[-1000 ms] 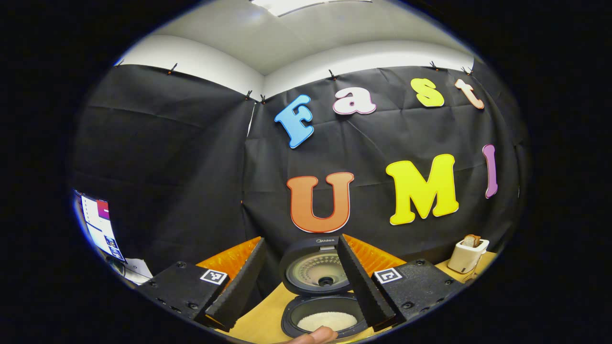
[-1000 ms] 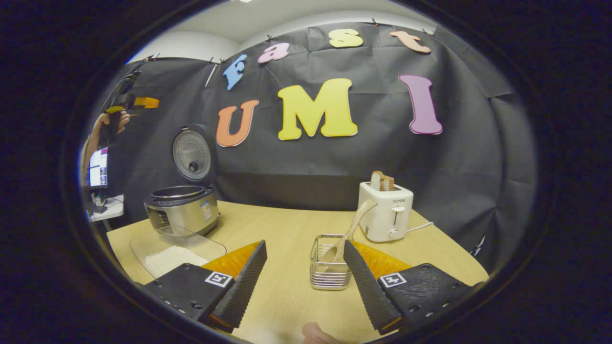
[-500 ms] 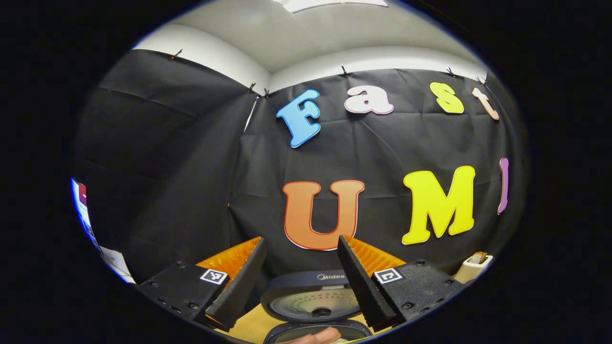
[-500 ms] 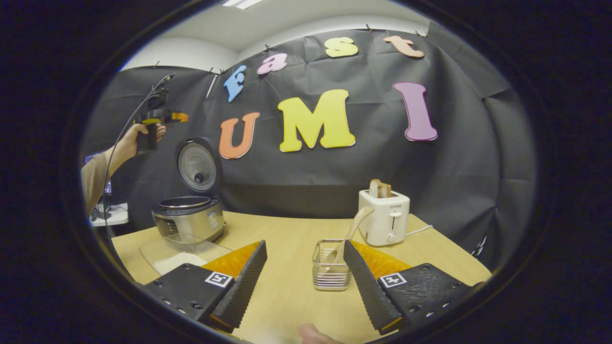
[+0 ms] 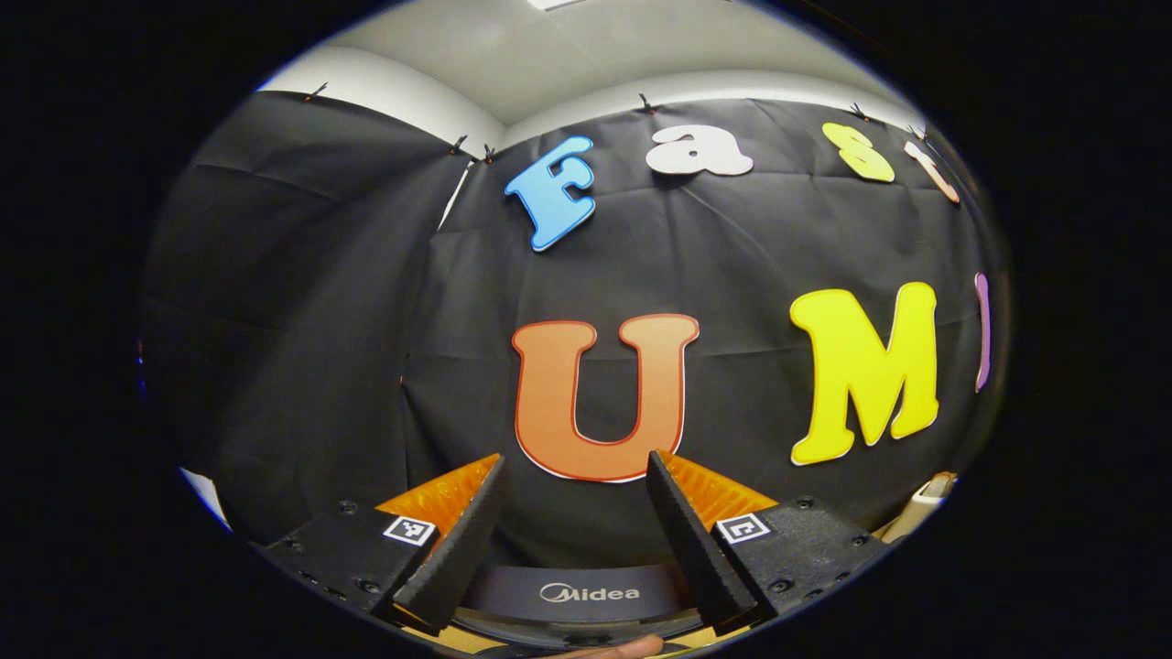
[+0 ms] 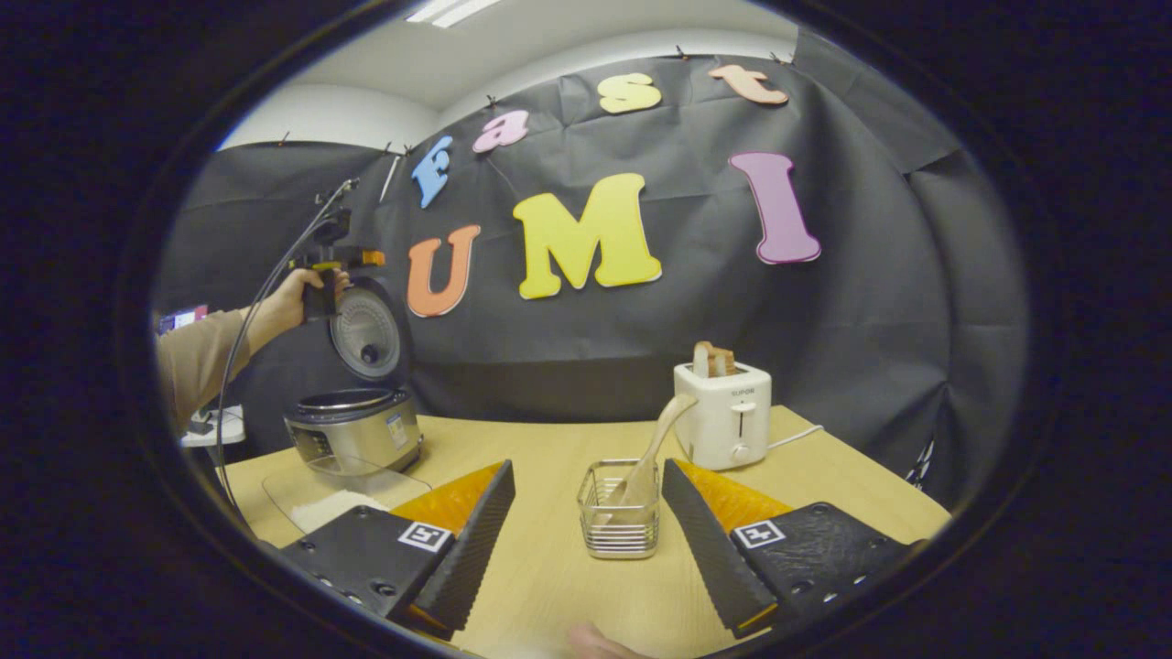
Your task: Close the left gripper, press the button to open the rice cooker; take a wooden spoon from the chopstick holder with the right hand, scoop a spoonful of rice and pour it into the rice cooker, then put the wooden spoon back into the chopstick holder.
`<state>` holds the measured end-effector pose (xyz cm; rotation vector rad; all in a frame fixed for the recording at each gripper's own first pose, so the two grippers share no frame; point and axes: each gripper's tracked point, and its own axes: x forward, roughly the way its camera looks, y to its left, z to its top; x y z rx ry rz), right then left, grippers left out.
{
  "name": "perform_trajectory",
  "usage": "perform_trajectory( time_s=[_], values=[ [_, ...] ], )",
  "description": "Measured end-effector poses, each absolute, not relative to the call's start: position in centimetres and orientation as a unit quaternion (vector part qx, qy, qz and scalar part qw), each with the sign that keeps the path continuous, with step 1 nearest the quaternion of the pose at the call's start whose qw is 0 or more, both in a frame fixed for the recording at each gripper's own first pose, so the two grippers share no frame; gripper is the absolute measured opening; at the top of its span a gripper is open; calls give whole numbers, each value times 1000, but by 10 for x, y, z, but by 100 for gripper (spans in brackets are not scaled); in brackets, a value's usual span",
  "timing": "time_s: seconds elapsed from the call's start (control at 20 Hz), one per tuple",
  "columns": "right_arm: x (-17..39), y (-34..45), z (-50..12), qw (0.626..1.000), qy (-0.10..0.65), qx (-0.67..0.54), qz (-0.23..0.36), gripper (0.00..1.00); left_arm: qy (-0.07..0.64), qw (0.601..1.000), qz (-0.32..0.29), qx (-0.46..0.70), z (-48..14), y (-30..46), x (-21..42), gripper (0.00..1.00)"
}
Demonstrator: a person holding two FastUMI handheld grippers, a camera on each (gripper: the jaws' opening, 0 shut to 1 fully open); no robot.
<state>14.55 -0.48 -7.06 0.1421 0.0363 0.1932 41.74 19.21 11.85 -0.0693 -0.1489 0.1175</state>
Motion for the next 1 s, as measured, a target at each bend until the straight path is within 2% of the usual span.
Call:
perform_trajectory(
  time_s=[0.1, 0.15, 0.3, 0.4, 0.45, 0.5, 0.55, 0.7, 0.75, 0.9, 0.95, 1.0],
  values=[
    [143, -5, -65, 992, 7, 78, 99, 96, -45, 997, 53, -45, 104, 194, 425, 95],
    [143, -6, -64, 992, 5, 79, 97, 91, -55, 996, 57, -42, 109, 197, 423, 94],
    [133, -2, -62, 993, 3, 73, 96, 92, -32, 997, 57, -37, 97, 192, 413, 95],
    [121, 0, -61, 993, 5, 67, 95, 91, -26, 998, 55, -34, 95, 189, 397, 95],
    [115, 2, -61, 993, 6, 62, 96, 96, -21, 998, 53, -35, 92, 188, 388, 95],
    [109, 4, -58, 994, 3, 58, 95, 91, -19, 998, 52, -35, 88, 187, 379, 95],
    [102, 4, -55, 994, -2, 54, 92, 95, -17, 998, 52, -35, 83, 185, 367, 95],
    [89, -1, -47, 997, -18, 38, 59, 96, -12, 998, 49, -31, 65, 177, 333, 94],
    [82, 6, -46, 997, -16, 38, 61, 91, -7, 999, 45, -30, 57, 174, 323, 94],
    [68, 16, -42, 997, 0, 54, 57, 100, 0, 999, 37, -30, 36, 167, 295, 94],
    [63, 17, -40, 997, 5, 63, 53, 96, 4, 999, 34, -27, 28, 164, 289, 94],
    [58, 20, -39, 996, 10, 71, 53, 96, 15, 999, 29, -25, 16, 160, 282, 94]
  ],
)
